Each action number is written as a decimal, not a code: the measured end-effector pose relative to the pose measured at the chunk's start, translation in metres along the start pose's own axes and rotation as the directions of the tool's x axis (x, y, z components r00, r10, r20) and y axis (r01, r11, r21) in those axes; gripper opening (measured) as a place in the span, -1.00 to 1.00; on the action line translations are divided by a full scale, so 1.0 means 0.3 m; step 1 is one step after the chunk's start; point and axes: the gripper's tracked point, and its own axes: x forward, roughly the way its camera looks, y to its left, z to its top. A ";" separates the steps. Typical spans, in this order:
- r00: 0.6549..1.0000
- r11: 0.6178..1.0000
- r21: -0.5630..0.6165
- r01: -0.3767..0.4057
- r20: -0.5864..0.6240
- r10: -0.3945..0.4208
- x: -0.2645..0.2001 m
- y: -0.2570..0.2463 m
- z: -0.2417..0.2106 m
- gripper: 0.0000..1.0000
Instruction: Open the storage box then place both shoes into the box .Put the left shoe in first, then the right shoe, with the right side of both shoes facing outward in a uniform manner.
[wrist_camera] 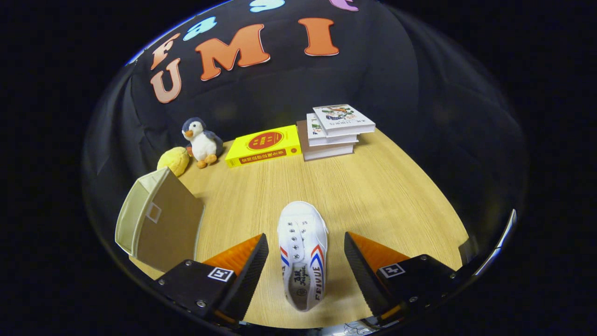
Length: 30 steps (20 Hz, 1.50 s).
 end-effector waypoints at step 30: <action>0.993 0.969 0.245 -0.004 -0.115 0.033 0.072 0.039 -0.124 -0.99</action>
